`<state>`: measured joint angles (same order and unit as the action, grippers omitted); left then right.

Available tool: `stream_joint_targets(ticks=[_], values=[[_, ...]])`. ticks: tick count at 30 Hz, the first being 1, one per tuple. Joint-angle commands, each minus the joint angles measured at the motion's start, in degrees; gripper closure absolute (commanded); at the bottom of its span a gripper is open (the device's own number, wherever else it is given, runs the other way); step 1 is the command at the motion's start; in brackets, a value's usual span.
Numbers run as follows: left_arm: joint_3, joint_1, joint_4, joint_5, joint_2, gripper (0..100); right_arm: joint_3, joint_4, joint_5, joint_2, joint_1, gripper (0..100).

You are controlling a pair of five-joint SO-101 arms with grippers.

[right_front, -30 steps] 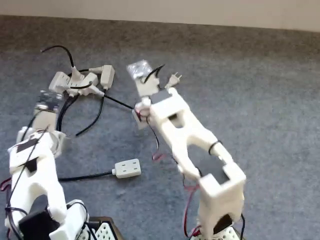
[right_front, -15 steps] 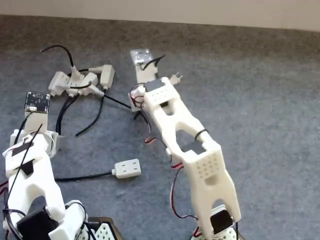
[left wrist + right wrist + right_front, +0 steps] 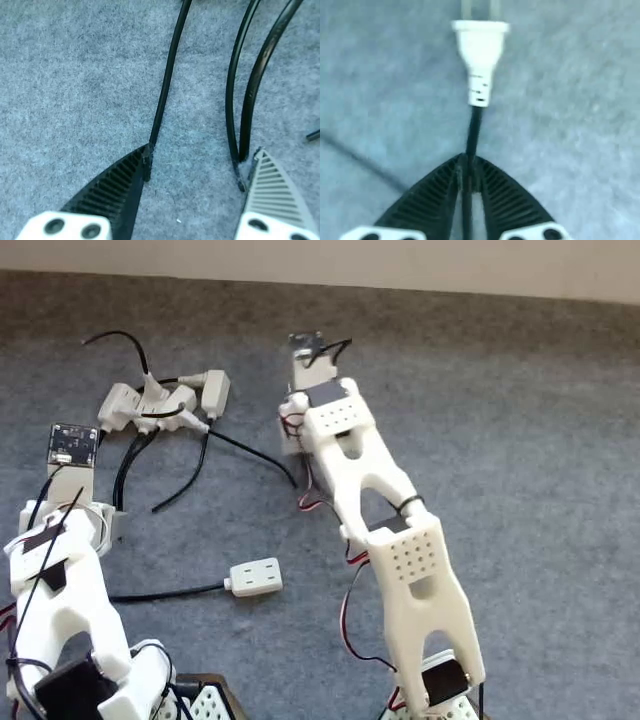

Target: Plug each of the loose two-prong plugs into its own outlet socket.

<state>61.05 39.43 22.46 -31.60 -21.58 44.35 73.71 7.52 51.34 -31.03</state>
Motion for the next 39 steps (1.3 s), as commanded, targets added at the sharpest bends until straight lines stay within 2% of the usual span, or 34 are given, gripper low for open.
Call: stream_joint_targets(ticks=[1,6,8,11,13,16,18,21,23,27,29,36,39], values=[[-0.13,-0.04,-0.70,0.53,-0.40,68,7.25,11.47,-6.68,-1.10,-0.13,99.4],[-0.13,-0.04,-0.70,0.44,-0.40,68,16.31,27.65,-19.52,-1.10,2.59,99.3],[-0.22,-0.04,-0.88,0.44,-0.40,68,16.22,27.56,-25.14,-2.07,5.32,99.3],[-0.22,0.48,-0.79,0.26,-0.40,68,8.13,27.47,-31.65,-5.41,9.89,99.3],[-0.22,1.27,-0.88,0.26,-0.22,68,3.30,26.68,-31.21,-7.69,12.09,99.3],[-0.31,1.10,-0.97,0.35,-0.40,68,-1.19,21.05,-24.97,-8.84,12.53,99.2],[-0.22,0.31,-0.79,0.35,-0.40,68,-1.45,18.24,-21.01,-8.84,10.68,99.2],[-0.13,-0.22,-0.70,0.35,-0.13,68,-1.54,16.92,-20.04,-8.84,6.11,97.7],[-0.13,-0.04,-0.70,0.35,-0.13,68,-1.45,16.66,-19.69,-8.84,3.74,91.3],[-0.13,-0.04,-0.70,0.35,-0.13,68,-1.36,15.08,-20.04,-8.92,1.80,72.1],[-0.13,-0.22,-0.88,0.35,-0.13,68,-1.36,13.41,-20.04,-9.10,1.71,67.7],[-0.13,-0.13,-0.88,0.35,-0.13,68,-2.07,-1.10,-19.69,-8.75,0.92,67.4],[-0.13,-0.13,-0.88,0.26,-0.04,68,-2.07,-3.38,-19.69,-8.04,-1.10,67.4]])
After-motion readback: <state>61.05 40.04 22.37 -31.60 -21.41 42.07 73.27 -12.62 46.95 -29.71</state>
